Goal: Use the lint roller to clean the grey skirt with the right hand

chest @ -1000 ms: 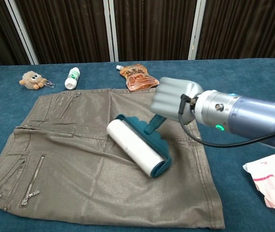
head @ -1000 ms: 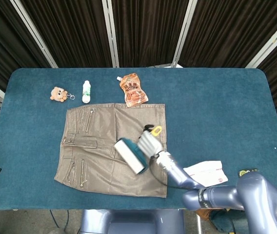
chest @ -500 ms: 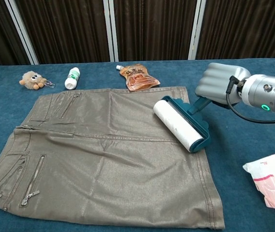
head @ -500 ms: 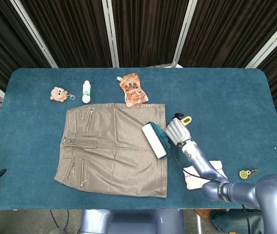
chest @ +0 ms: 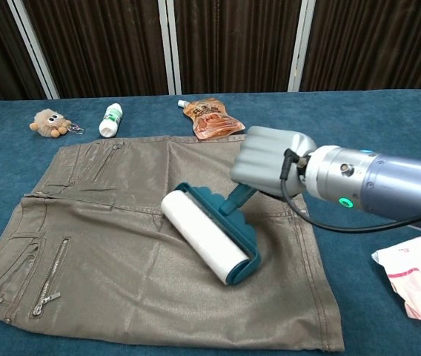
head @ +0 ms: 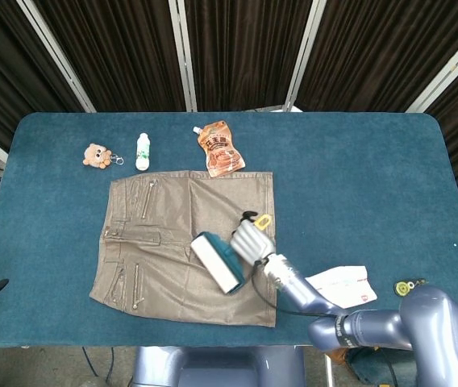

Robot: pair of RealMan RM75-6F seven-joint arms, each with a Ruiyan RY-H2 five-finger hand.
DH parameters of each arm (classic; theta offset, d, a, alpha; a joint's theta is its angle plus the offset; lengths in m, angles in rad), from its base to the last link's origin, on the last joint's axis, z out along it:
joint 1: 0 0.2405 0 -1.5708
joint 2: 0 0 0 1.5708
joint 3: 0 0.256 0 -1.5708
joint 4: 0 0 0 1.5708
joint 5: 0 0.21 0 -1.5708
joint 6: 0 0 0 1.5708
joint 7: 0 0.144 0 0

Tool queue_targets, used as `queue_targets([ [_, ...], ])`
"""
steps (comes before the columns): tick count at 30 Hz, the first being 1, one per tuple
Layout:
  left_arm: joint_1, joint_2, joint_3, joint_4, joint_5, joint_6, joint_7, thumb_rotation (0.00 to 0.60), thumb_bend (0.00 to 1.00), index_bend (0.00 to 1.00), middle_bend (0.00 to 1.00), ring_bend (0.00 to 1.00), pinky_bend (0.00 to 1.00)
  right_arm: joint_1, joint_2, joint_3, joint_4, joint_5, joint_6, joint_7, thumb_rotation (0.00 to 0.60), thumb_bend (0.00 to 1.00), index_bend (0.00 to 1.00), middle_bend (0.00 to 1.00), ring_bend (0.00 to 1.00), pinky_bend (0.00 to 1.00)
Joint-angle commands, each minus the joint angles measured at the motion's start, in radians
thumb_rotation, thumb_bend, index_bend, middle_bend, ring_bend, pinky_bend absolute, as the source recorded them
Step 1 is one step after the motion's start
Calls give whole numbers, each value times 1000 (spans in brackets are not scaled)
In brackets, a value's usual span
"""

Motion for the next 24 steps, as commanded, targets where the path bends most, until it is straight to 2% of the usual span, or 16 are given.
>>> queue_targets([
  [1, 1, 1, 0, 1, 0, 1, -3, 600, 15, 0, 0, 0, 0, 24, -51, 15, -29, 37, 8, -54, 600, 1000, 506, 569, 469, 386],
  [9, 5, 5, 3, 8, 3, 4, -18, 600, 16, 0, 0, 0, 0, 45, -98, 29, -33, 92, 51, -112, 600, 1000, 506, 569, 469, 386],
  [12, 6, 8, 2, 9, 1, 4, -27, 600, 16, 0, 0, 0, 0, 28, -48, 12, -15, 92, 65, -99, 600, 1000, 506, 569, 469, 385],
  [19, 10, 11, 6, -4, 17, 17, -21, 600, 16, 0, 0, 0, 0, -46, 70, -55, 60, 54, 59, 26, 600, 1000, 506, 569, 468, 386],
  [24, 9, 9, 8, -9, 19, 16, -13, 600, 15, 0, 0, 0, 0, -90, 109, -82, 133, 49, 45, 96, 600, 1000, 506, 569, 469, 385],
])
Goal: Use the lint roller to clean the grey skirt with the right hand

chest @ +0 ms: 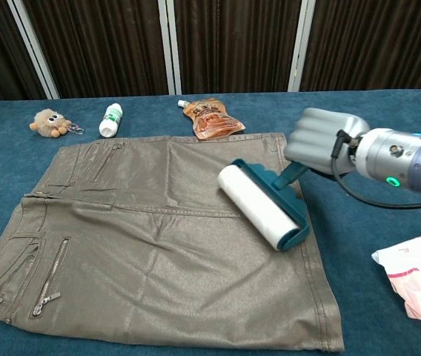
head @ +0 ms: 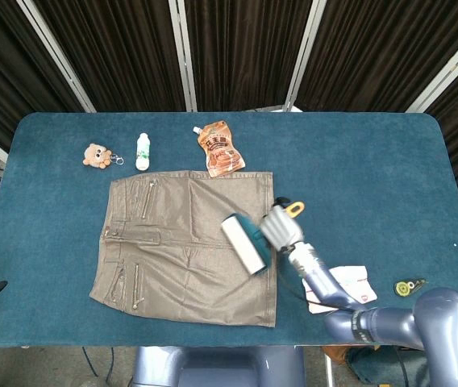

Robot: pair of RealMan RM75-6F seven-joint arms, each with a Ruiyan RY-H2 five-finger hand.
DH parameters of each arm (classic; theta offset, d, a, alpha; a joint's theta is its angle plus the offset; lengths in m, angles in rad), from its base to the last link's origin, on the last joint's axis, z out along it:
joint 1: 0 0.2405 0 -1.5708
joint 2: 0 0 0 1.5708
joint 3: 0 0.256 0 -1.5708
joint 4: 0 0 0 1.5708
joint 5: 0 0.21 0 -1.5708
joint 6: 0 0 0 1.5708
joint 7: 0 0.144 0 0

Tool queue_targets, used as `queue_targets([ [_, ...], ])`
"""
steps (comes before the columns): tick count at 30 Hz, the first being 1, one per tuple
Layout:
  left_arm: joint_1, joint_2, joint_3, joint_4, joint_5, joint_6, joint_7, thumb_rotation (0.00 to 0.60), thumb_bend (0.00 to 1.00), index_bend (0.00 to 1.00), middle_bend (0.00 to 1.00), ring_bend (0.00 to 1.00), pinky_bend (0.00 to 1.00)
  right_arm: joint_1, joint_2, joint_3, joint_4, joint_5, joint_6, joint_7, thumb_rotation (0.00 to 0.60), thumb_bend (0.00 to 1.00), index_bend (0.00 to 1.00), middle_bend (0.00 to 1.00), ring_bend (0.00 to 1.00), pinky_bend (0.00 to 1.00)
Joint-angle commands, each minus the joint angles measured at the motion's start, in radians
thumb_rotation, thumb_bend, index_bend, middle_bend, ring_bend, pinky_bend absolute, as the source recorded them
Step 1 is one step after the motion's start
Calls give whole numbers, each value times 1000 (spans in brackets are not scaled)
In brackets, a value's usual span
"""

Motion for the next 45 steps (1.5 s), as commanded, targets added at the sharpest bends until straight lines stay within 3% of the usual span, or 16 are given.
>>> queue_targets([
  [1, -2, -1, 0, -1, -1, -3, 5, 600, 15, 0, 0, 0, 0, -37, 27, -22, 54, -5, -13, 50, 600, 1000, 506, 569, 469, 385],
  [13, -8, -12, 2, -11, -1, -10, 39, 600, 15, 0, 0, 0, 0, -140, 74, 10, 187, 57, -49, 231, 600, 1000, 504, 570, 472, 388],
  [15, -7, -12, 3, -13, 1, -8, 41, 600, 14, 0, 0, 0, 0, -153, 71, 19, 206, 66, -43, 238, 600, 947, 486, 563, 456, 390],
  [16, -7, -12, 3, -14, 2, -7, 42, 600, 15, 0, 0, 0, 0, -158, 70, 22, 211, 68, -42, 243, 600, 804, 439, 525, 418, 390],
  [17, -6, -12, 3, -14, 3, -5, 41, 600, 15, 0, 0, 0, 0, -163, 70, 26, 213, 68, -40, 250, 600, 539, 352, 448, 352, 381],
  [19, -5, -11, 3, -15, 4, -2, 41, 600, 15, 0, 0, 0, 0, -175, 73, 36, 207, 68, -37, 272, 600, 126, 162, 266, 212, 327],
  [20, -5, -11, 3, -15, 4, -1, 40, 600, 14, 0, 0, 0, 0, -180, 77, 42, 200, 71, -38, 283, 600, 12, 73, 168, 131, 272],
  [23, -4, -8, 5, -17, 9, 1, 35, 600, 16, 0, 0, 0, 0, -193, 100, 66, 146, 109, -43, 297, 600, 0, 0, 16, 7, 140],
  [28, 4, 11, 12, -30, 31, 13, -1, 600, 15, 0, 0, 0, 0, -226, 173, 102, -5, 119, 31, 335, 600, 0, 0, 0, 0, 9],
  [31, 12, 25, 14, -34, 51, 34, -27, 600, 16, 0, 0, 0, 0, -273, 236, 117, -119, 88, 90, 420, 600, 0, 0, 0, 0, 0],
  [33, 17, 33, 16, -34, 59, 44, -46, 600, 17, 0, 0, 0, 0, -309, 285, 115, -188, 33, 132, 489, 600, 0, 0, 0, 0, 0],
  [37, 26, 47, 24, -22, 90, 63, -93, 600, 15, 0, 0, 0, 0, -429, 407, 63, -298, -206, 273, 707, 600, 0, 0, 0, 0, 0],
  [45, 38, 49, 37, 2, 133, 92, -140, 600, 16, 0, 0, 0, 0, -607, 455, 2, -311, -453, 522, 912, 600, 0, 0, 0, 0, 0],
])
